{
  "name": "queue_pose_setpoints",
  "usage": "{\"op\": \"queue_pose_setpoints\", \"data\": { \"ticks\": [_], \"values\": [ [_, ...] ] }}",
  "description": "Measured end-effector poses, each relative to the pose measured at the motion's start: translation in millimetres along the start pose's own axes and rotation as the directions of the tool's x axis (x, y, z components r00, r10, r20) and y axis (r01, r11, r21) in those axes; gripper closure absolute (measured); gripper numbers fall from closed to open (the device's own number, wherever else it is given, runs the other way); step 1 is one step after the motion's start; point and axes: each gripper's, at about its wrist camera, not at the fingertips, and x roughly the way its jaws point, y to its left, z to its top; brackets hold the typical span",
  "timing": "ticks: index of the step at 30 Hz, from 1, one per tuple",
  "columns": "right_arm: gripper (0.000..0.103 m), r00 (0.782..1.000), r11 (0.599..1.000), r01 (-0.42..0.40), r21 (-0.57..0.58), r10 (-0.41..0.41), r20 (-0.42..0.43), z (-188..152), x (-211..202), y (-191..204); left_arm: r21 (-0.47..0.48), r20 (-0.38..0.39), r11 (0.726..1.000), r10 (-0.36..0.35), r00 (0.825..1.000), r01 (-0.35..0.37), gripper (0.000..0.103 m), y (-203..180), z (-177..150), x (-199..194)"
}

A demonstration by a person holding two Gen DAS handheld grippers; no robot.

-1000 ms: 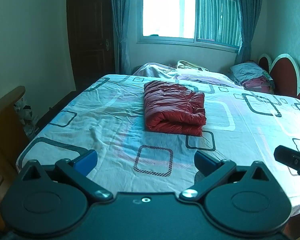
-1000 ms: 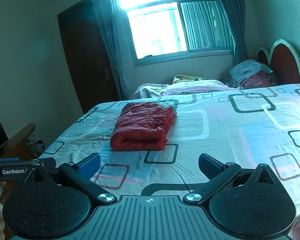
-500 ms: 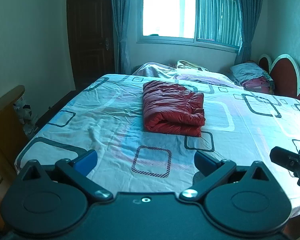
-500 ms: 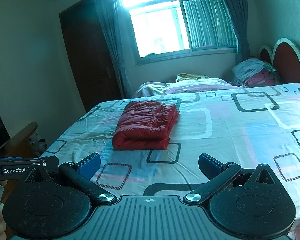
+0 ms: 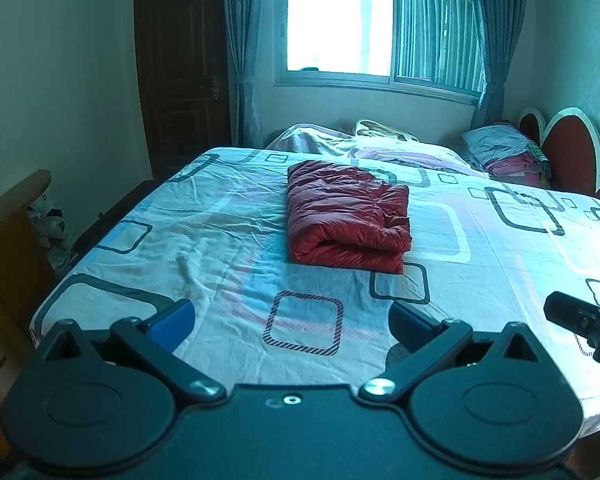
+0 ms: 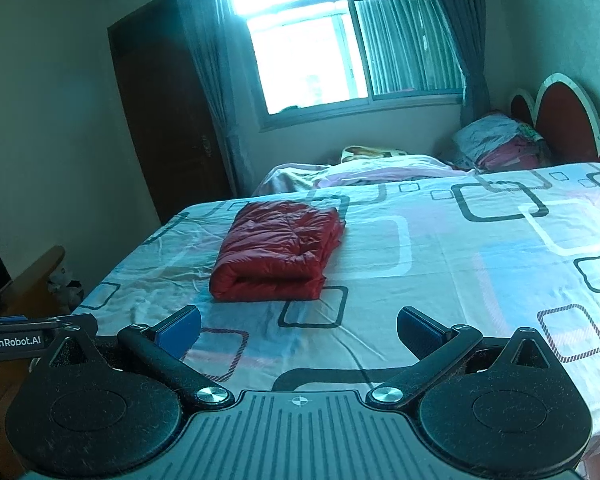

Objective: Fold large clothes

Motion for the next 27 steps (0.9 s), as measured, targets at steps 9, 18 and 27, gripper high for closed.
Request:
{"op": "queue_pose_setpoints", "data": {
  "ticks": [9, 18, 27],
  "values": [
    [0.000, 1.000, 1.000, -0.012, -0.006, 0.012, -0.008, 0, 8, 1, -0.004, -0.013, 1.000, -0.007, 1.000, 0.007, 0.000, 0, 0, 5],
    [0.000, 1.000, 1.000, -0.012, -0.001, 0.012, -0.028, 3, 22, -3, -0.011, -0.062, 1.000, -0.027, 0.998, 0.026, 0.000, -3, 3, 27],
    [0.000, 0.998, 1.000, 0.018, 0.019, -0.017, -0.065, 2, 57, -19, 0.012, -0.044, 0.999, -0.039, 0.998, 0.039, 0.000, -2, 10, 76]
  ]
}}
